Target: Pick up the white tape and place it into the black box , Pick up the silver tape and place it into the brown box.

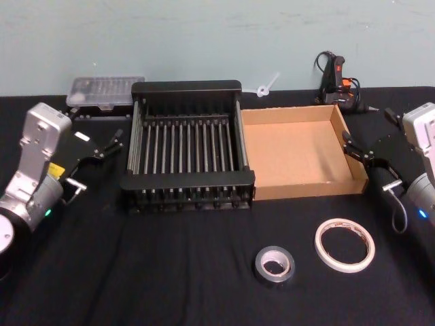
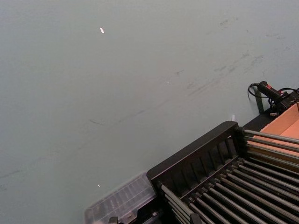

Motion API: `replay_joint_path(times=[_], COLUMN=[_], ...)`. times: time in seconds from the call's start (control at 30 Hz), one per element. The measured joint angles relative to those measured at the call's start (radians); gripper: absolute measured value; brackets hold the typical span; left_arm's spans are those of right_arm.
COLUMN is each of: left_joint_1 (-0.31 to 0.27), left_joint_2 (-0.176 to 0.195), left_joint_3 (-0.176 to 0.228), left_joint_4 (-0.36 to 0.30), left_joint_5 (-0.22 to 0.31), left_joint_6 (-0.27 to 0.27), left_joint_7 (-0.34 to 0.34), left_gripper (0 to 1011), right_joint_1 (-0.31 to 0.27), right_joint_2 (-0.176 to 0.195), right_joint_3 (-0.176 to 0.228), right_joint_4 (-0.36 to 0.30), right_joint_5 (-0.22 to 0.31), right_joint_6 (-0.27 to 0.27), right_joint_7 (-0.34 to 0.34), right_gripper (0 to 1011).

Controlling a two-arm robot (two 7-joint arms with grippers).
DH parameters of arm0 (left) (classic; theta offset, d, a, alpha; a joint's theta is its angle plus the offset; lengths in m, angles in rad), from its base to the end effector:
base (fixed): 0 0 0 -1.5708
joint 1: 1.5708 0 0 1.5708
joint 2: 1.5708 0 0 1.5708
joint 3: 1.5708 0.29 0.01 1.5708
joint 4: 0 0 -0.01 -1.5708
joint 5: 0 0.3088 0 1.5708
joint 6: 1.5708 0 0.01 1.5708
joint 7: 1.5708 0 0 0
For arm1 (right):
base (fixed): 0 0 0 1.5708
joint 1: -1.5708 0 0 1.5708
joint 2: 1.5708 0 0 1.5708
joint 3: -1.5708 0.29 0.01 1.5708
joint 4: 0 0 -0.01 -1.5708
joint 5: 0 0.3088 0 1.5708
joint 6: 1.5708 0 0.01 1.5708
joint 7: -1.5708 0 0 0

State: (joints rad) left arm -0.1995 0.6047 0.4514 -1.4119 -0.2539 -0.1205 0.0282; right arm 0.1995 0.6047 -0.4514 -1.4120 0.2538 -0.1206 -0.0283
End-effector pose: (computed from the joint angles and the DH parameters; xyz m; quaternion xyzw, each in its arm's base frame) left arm 0.3581 0.0827 -0.3023 0.1416 -0.1324 0.5799 0.7913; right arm 0.3581 -0.0827 -0.3023 -0.1415 -0.1325 -0.5799 0.7913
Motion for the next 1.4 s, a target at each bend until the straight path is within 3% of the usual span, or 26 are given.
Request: replay_joint_path(times=[1.13,1.4], left_joint_1=[0.0,0.0], left_joint_2=[0.0,0.0], left_joint_3=[0.0,0.0], left_joint_4=[0.0,0.0], left_joint_5=[0.0,0.0], left_joint_6=[0.0,0.0], left_joint_7=[0.0,0.0], left_gripper=[1001,1001], right_joint_1=[0.0,-0.012], right_joint_2=[0.0,-0.007], right_joint_3=[0.0,0.029], right_joint_4=[0.0,-0.005], right_joint_5=[0.0,0.01], right_joint_6=[0.0,0.0], right_joint_7=[0.0,0.027], right_gripper=[1002,1002])
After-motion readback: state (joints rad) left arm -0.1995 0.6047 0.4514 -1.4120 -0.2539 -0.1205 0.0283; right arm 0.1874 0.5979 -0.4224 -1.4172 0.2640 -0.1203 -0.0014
